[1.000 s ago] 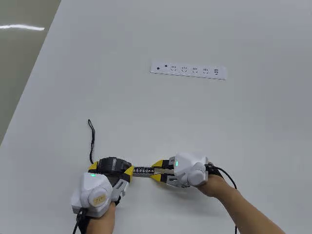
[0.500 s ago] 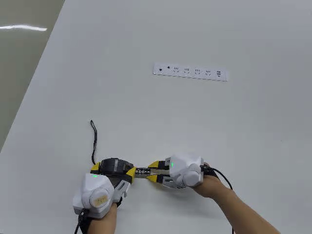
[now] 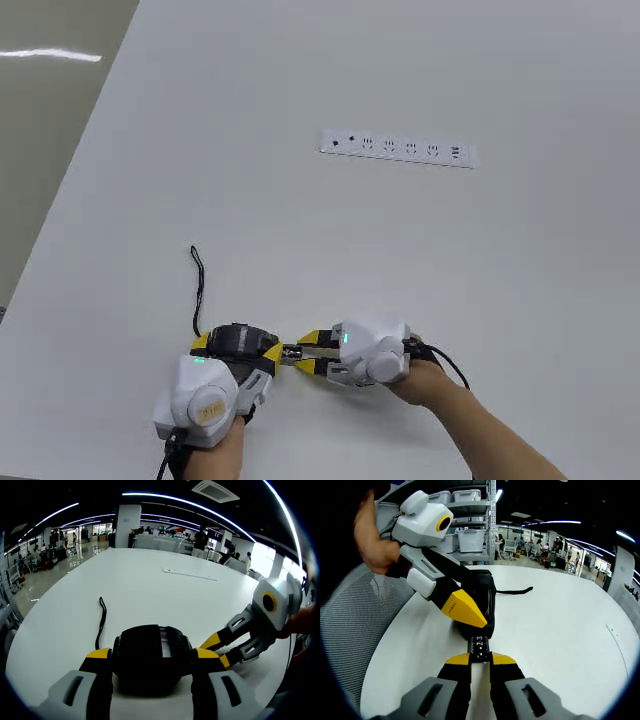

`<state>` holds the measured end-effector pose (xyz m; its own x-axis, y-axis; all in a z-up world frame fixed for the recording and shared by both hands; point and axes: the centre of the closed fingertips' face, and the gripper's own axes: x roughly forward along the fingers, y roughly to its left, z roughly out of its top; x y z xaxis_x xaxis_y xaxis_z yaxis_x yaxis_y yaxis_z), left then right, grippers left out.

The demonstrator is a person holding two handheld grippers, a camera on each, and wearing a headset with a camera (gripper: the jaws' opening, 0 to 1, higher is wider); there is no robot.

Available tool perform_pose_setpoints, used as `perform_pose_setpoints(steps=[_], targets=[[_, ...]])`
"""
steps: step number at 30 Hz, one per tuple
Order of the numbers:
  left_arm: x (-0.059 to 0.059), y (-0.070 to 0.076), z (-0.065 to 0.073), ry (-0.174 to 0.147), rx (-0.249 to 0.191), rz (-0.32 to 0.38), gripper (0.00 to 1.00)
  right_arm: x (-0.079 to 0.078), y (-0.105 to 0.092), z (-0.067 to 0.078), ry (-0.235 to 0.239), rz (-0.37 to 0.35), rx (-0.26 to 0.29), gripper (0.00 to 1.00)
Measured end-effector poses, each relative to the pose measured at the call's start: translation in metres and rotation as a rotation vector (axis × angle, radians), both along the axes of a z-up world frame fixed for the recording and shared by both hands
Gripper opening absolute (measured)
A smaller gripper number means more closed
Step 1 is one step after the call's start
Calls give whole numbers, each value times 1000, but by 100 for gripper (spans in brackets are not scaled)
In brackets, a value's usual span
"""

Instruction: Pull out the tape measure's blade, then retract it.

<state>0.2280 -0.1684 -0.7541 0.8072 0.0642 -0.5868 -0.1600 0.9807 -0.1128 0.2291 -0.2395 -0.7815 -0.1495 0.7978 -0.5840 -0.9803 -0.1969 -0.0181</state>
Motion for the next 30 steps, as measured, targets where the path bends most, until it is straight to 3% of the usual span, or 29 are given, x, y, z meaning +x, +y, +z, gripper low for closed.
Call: perform_pose_setpoints(steps=[30], targets=[[0,1,1,4,1,-8,60,-5,22,-2,-2,28,12,12]])
